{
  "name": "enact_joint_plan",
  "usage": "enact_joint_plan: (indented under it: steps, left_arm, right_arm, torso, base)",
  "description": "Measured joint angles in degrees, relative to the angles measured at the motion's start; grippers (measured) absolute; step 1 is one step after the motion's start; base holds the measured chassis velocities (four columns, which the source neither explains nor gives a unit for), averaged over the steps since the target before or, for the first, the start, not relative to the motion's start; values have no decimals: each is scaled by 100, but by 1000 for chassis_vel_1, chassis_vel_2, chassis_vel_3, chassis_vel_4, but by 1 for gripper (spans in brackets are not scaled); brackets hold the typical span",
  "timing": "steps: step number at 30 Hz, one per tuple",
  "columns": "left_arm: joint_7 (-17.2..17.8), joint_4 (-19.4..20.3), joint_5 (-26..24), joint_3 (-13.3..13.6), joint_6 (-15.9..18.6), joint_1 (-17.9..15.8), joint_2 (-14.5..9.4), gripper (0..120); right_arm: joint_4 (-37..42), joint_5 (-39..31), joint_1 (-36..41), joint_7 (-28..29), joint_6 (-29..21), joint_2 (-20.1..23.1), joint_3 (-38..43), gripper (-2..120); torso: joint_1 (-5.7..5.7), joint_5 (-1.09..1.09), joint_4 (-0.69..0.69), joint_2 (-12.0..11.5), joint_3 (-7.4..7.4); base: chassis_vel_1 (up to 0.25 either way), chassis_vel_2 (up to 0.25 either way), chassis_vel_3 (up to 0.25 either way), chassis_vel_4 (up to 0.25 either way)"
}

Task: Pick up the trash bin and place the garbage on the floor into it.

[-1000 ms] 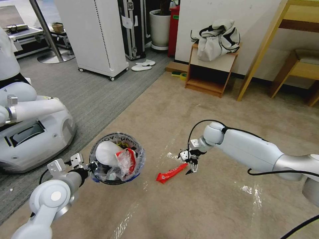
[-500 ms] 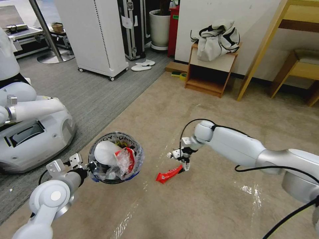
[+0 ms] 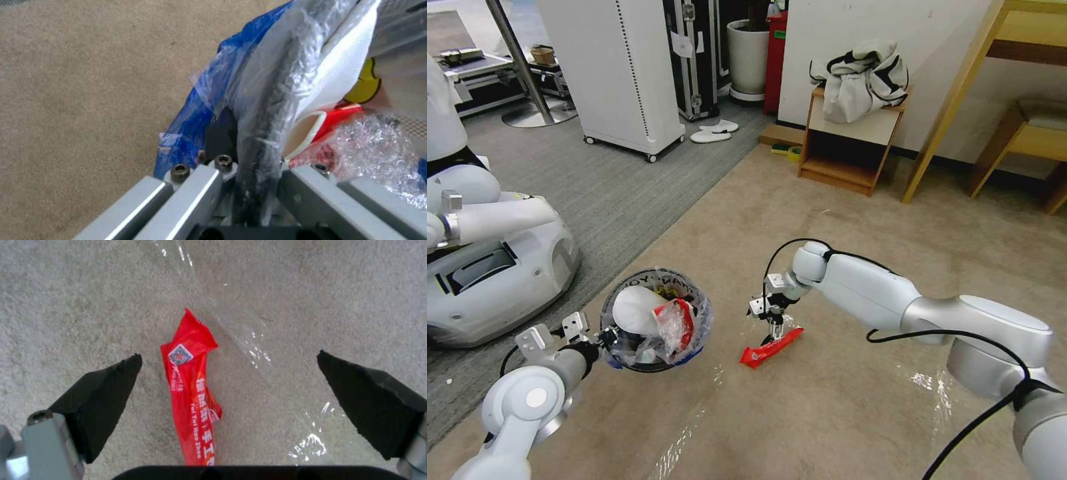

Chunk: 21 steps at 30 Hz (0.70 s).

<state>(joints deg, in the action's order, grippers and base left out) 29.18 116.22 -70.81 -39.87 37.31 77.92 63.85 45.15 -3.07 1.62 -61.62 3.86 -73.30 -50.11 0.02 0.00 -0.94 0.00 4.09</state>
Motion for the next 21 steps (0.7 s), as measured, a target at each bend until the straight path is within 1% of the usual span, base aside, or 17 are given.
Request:
enact_joint_plan:
  steps: [8,16,21]
  left_arm:
    - [-11,-24,-27,-19,0,-30,-27,0]
    - [-11,-49,-21,30,0,-43,12,0]
    - [-7,-27,-20,50,-2,21,5,0]
  right_arm:
    - [-66,-2,59,20,1,-9,23,100]
    - [-110,-67,195,66,-51,-22,19,100]
    - [-317,3,432,149,-71,-176,136,100]
  torso:
    - [0,0,0,0,0]
    - [0,0,0,0,0]
    - [0,1,-1,0,0]
  base:
    - [0,0,0,0]
    - [0,0,0,0]
    - [0,0,0,0]
